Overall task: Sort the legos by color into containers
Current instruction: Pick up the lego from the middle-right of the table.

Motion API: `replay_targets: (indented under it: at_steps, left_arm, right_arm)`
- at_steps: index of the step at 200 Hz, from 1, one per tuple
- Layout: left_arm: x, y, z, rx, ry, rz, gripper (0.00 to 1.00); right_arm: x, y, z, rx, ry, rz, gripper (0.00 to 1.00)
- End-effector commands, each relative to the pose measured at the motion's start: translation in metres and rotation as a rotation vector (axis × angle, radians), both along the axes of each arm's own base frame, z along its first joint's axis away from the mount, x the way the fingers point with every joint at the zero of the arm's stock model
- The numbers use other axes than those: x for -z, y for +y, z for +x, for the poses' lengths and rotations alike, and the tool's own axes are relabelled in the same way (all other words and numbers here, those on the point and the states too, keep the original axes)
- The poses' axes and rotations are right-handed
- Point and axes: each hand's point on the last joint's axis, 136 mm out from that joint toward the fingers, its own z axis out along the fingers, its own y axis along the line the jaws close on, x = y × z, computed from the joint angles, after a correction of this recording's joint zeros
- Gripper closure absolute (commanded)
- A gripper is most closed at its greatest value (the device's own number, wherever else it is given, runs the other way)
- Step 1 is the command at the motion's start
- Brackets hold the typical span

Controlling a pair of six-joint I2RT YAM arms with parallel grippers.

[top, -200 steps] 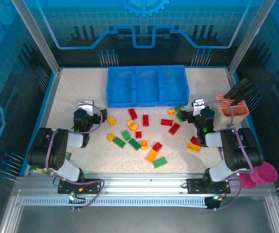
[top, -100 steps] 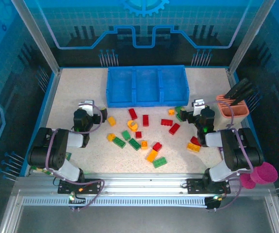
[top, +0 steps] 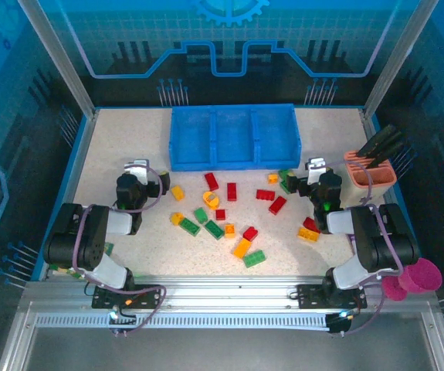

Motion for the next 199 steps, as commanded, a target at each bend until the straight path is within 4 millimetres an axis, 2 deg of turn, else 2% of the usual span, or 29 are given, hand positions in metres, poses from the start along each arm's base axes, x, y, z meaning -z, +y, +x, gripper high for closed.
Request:
replay_targets:
  at_steps: [1,26,36,48,67,82,95,112,122,148,167,199]
  left_arm:
    - [-0.007,0.000,0.004,0.019,-0.017,-0.018,0.01]
    - [-0.015,0.006,0.005,-0.014,-0.025,-0.015,0.01]
    - [-0.031,0.019,0.002,-0.130,-0.014,0.038,0.01]
    - [-0.067,0.022,-0.006,-0.238,-0.024,0.100,0.01]
    - [-0.114,-0.003,-0.019,-0.237,-0.039,0.050,0.01]
    - [-0.146,-0.027,-0.024,-0.170,-0.038,0.065,0.01]
    - [-0.166,-0.043,-0.024,-0.097,-0.013,0.089,0.01]
    - [-0.186,-0.051,-0.023,-0.047,0.071,0.111,0.01]
    - [-0.201,-0.058,-0.023,-0.005,0.117,0.117,0.01]
    - [-0.235,-0.080,-0.023,0.133,0.141,0.126,0.01]
    - [-0.245,-0.089,-0.023,0.195,0.144,0.134,0.01]
    - [-0.240,-0.102,-0.022,0.260,0.143,0.112,0.01]
  right_arm:
    - [-0.006,-0.001,0.004,-0.004,-0.020,0.002,0.00]
    - [-0.013,0.002,0.003,-0.019,-0.032,-0.004,0.00]
    - [-0.025,0.007,0.002,-0.051,-0.025,-0.008,0.00]
    - [-0.045,0.011,0.000,-0.063,0.003,-0.009,0.00]
    - [-0.071,0.016,-0.005,-0.041,0.093,0.085,0.00]
    - [-0.071,0.025,-0.013,-0.053,0.183,0.141,0.00]
    - [-0.061,0.027,-0.015,-0.040,0.287,0.168,0.00]
    - [-0.037,0.032,-0.021,-0.038,0.491,0.178,0.02]
    - [-0.031,0.035,-0.024,-0.032,0.590,0.181,0.01]
    - [-0.010,0.049,-0.035,-0.039,0.740,0.183,0.04]
    - [0.002,0.059,-0.042,-0.041,0.813,0.141,0.07]
    - [0.023,0.061,-0.046,-0.011,0.909,0.038,0.11]
